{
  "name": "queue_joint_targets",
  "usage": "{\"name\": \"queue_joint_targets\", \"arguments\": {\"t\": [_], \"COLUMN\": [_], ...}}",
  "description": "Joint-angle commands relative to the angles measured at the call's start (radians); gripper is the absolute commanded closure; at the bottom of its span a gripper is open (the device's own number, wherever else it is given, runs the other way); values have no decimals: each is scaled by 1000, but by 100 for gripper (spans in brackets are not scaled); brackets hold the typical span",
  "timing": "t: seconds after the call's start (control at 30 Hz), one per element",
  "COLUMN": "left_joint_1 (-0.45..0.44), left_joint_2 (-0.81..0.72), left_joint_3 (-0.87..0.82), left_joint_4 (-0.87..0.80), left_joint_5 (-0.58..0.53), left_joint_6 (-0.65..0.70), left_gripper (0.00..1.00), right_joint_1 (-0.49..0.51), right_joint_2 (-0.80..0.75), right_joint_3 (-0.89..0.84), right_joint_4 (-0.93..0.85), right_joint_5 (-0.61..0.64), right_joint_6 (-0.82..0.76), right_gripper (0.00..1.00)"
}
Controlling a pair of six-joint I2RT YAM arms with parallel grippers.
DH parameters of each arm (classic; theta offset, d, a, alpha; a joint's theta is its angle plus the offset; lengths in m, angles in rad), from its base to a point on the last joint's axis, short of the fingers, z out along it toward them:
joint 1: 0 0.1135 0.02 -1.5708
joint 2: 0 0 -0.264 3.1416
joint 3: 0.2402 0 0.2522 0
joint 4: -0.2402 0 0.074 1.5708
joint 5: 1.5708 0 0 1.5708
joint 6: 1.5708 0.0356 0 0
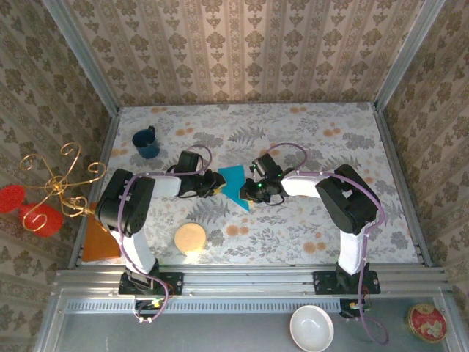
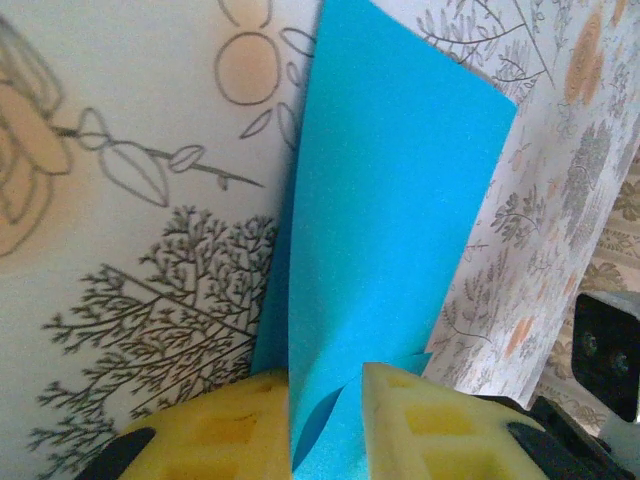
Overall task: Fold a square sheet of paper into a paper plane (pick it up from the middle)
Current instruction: Fourth fold the wing at the center of the table.
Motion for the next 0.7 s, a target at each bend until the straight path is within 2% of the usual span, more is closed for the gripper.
{"name": "queue_joint_targets", "arguments": {"t": [0.0,0.23,0.37,0.5,0.67], "left_joint_1": [6,3,1,-2,-20], "left_joint_2": [15,3,-18,-52,-93], "left_joint_3": [32,40,42,50,73], "left_joint_4": [-11,-52,-76,-119,-181], "left_joint_5": [41,48,46,20,-28], "left_joint_6": [13,37,42,44,32], "left_gripper": [79,91,96,96,96], "right_joint_1": [-4,-7,-7,11,100], "right_joint_2": [46,7,-56,-125,-217], "right_joint_3": [-19,4,24,7,-34], "right_joint_4": [-69,-53,-88,-120,-154], "right_joint_5": [35,17,80,207,493], "right_joint_6": [-26,-67,-119,-176,-266], "right_gripper": [80,76,69,63,60]}}
